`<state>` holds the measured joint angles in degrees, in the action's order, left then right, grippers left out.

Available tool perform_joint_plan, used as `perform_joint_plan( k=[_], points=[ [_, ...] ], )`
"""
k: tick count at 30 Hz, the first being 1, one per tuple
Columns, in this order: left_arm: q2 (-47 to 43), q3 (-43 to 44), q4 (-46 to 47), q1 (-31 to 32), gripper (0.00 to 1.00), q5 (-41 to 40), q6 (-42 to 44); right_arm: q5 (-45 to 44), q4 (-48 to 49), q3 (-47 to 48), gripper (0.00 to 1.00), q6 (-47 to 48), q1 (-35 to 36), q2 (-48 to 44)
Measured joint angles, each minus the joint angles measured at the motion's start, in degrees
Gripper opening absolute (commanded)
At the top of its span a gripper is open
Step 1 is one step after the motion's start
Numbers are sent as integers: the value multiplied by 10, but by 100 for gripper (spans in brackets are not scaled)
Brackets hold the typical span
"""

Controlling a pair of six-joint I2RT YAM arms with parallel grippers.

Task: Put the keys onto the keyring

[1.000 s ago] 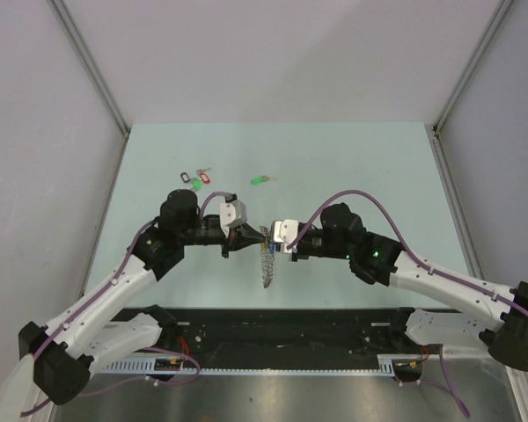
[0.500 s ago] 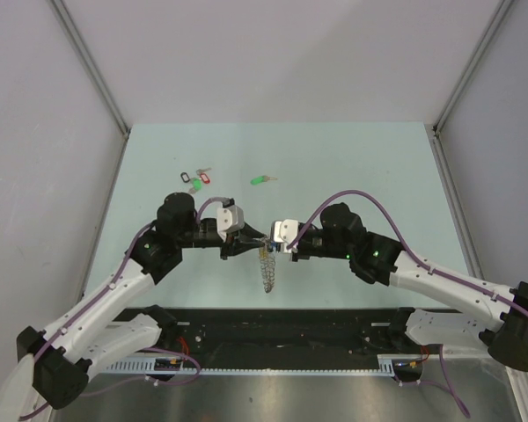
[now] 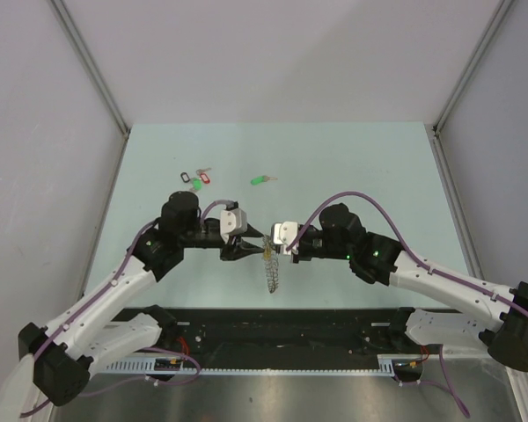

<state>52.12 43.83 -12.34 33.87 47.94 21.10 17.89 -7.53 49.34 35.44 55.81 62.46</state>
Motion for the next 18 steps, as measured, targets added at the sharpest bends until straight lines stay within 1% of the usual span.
perform_joint_plan(
  k=[1, 3, 13, 17, 18],
  points=[
    [5, 2, -2, 0, 40, -1, 0, 0, -1, 0, 0, 2, 0, 0],
    [15, 5, -6, 0, 37, -3, 0, 2, -3, 0, 0, 2, 0, 0],
    [49, 14, -19, 0, 38, -5, -1, 6, -8, 0, 0, 6, 3, 0],
    [51, 14, -20, 0, 36, -8, -1, 6, -11, 0, 0, 8, 5, -1],
    [53, 15, -20, 0, 34, -8, -1, 7, -12, 0, 0, 9, 5, -2]
  ],
)
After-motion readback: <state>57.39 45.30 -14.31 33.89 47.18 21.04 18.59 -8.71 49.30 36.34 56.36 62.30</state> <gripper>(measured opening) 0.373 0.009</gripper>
